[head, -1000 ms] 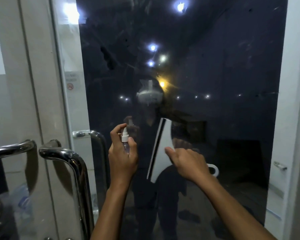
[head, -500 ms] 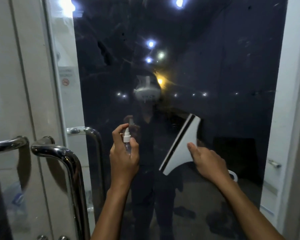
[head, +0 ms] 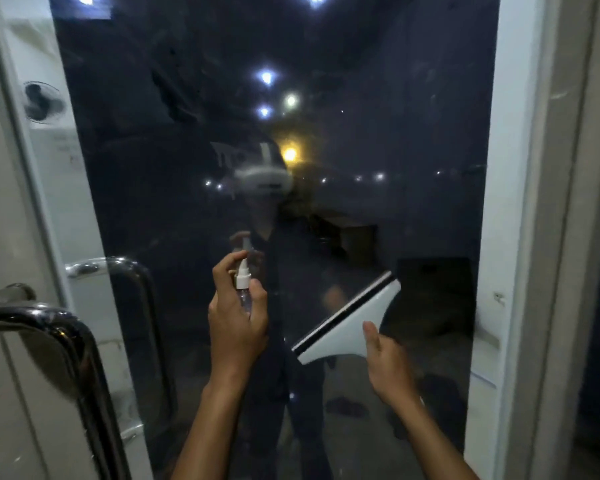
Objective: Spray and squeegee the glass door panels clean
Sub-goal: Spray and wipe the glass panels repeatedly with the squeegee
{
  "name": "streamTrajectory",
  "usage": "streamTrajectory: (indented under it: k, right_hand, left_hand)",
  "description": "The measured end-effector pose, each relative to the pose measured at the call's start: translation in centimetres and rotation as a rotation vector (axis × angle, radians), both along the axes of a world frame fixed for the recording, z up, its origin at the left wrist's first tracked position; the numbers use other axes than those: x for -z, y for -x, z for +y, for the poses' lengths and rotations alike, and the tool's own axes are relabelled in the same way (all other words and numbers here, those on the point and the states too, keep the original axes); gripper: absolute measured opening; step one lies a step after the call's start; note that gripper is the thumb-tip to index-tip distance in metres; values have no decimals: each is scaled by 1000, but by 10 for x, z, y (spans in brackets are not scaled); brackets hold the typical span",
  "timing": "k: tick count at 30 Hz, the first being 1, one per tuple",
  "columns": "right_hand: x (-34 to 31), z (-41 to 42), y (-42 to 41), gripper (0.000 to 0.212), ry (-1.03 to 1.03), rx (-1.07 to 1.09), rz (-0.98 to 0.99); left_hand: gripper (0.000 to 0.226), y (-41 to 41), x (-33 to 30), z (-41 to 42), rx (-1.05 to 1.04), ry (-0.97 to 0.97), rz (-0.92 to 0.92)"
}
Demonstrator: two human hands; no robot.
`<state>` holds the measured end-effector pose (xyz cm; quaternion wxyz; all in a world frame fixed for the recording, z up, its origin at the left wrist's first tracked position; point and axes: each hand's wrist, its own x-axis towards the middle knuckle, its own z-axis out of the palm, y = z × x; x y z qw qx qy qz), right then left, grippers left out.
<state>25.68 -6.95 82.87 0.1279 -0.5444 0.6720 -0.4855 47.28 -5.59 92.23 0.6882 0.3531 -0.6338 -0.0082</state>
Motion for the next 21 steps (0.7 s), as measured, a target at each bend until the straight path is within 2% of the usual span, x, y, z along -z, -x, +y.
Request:
streamTrajectory:
  k: [2, 4, 8, 12, 14, 16, 19, 21]
  right_hand:
    - [29, 6, -1, 79, -58, 23, -99]
    - [38, 14, -4, 77, -29, 36, -146]
    - [30, 17, -10, 67, 38, 37, -174]
    - [20, 1, -10, 73, 114, 30, -133]
    - [24, -6, -9, 69, 97, 44, -160]
    - [43, -10, -11, 78, 85, 69, -246]
    - [105, -9, -11, 109, -16, 118, -436]
    - [140, -1, -9, 103, -115, 149, -519]
  left_hand:
    - [37, 5, 9, 1, 6, -11, -7]
    - [37, 10, 16, 1, 13, -18, -12]
    - [37, 24, 26, 5, 24, -34, -30]
    - [36, 40, 42, 5, 37, -78, -56]
    - [36, 44, 50, 4, 45, -104, -62]
    - [36, 47, 55, 5, 41, -106, -70]
    - [36, 52, 61, 5, 42, -113, -67]
    - [37, 56, 66, 6, 47, -123, -58]
